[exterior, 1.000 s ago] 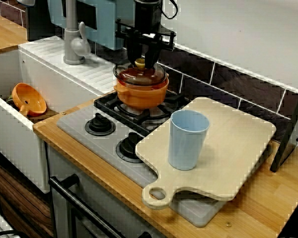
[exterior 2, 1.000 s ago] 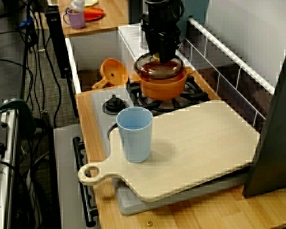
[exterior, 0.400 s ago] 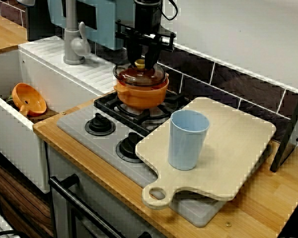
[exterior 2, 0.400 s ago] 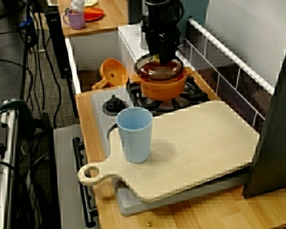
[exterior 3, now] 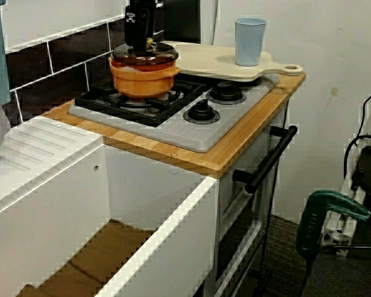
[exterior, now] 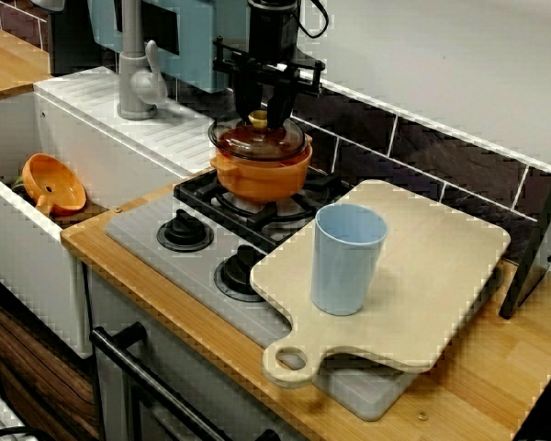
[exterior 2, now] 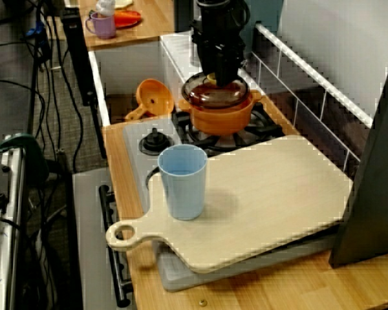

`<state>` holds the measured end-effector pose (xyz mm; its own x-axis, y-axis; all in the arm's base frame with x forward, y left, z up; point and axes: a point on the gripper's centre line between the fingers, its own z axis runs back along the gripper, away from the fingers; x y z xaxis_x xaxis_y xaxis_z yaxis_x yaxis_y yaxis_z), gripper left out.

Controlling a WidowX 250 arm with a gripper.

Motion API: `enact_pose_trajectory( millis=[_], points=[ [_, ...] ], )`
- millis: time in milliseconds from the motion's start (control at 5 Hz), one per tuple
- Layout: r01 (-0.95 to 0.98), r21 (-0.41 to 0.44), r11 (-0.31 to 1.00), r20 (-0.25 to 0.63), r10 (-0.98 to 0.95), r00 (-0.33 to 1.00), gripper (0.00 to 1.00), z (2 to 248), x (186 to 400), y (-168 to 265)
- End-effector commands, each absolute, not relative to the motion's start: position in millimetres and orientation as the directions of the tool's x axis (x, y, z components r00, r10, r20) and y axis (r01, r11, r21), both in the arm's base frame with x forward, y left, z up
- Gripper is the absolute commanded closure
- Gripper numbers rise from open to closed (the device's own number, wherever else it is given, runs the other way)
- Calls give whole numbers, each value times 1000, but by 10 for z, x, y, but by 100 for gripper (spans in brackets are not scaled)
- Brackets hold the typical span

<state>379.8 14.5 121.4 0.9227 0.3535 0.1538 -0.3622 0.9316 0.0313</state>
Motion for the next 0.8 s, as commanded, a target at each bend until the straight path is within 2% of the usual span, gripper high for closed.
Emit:
enact_pose_trajectory(
  millis=[0,600],
  points=[
    [-362,22,932,188,352,917,0,1381,3829,145],
    [-369,18,929,178,360,916,0,1395,3866,188]
  ],
)
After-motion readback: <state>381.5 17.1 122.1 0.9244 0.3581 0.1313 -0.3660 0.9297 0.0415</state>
